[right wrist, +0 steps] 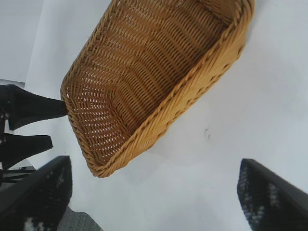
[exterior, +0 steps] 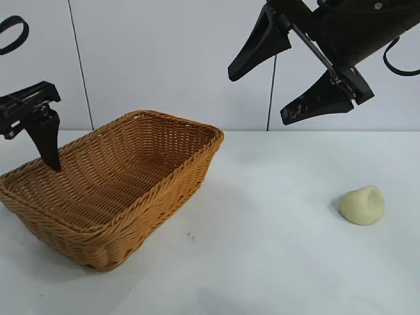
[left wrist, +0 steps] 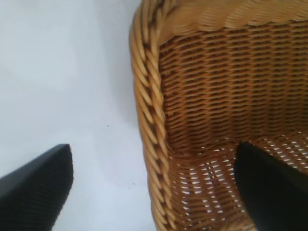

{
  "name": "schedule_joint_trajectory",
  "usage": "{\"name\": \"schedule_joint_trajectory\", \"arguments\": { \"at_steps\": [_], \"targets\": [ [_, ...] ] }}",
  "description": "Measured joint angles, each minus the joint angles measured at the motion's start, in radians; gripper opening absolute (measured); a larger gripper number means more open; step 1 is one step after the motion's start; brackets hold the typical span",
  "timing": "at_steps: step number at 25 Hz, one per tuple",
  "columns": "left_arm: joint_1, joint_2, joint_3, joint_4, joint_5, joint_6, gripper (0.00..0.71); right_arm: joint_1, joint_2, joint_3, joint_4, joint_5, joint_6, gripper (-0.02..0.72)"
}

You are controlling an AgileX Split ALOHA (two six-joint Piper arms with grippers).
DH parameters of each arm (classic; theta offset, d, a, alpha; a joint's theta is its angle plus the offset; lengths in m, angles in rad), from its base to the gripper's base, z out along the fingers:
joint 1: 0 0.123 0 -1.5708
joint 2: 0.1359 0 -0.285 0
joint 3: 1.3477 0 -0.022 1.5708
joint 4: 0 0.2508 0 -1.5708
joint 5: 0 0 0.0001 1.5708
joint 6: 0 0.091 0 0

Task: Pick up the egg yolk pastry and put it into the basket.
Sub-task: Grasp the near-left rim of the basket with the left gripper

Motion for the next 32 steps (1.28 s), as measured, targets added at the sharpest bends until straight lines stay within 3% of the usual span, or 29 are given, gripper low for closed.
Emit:
{"name": "schedule_joint_trajectory", "arguments": {
  "at_steps": [8,14,16,18,21,23,27,32],
  "targets": [
    [0.0,0.152,0.0,-0.02,-0.145,-0.013,0.697,0.0,0.0,0.0,0.0,0.0,0.0,0.642],
    [0.0,0.218,0.0,-0.054,-0.182,-0.009,0.691,0.0,0.0,0.0,0.0,0.0,0.0,0.642],
    [0.0,0.22,0.0,-0.057,-0.185,-0.008,0.633,0.0,0.0,0.0,0.0,0.0,0.0,0.642],
    [0.0,0.22,0.0,-0.057,-0.186,-0.008,0.524,0.0,0.0,0.0,0.0,0.0,0.0,0.642],
    [0.0,0.22,0.001,-0.057,-0.183,-0.008,0.269,0.0,0.0,0.0,0.0,0.0,0.0,0.642],
    [0.0,0.22,0.002,-0.062,-0.186,-0.012,0.141,0.0,0.0,0.0,0.0,0.0,0.0,0.642],
    [0.021,0.22,-0.01,-0.075,-0.165,0.017,0.136,0.0,0.0,0.0,0.0,0.0,0.0,0.642],
    [0.108,0.22,-0.103,-0.184,-0.054,0.267,0.136,0.0,0.0,0.0,0.0,0.0,0.0,0.642]
  ]
}}
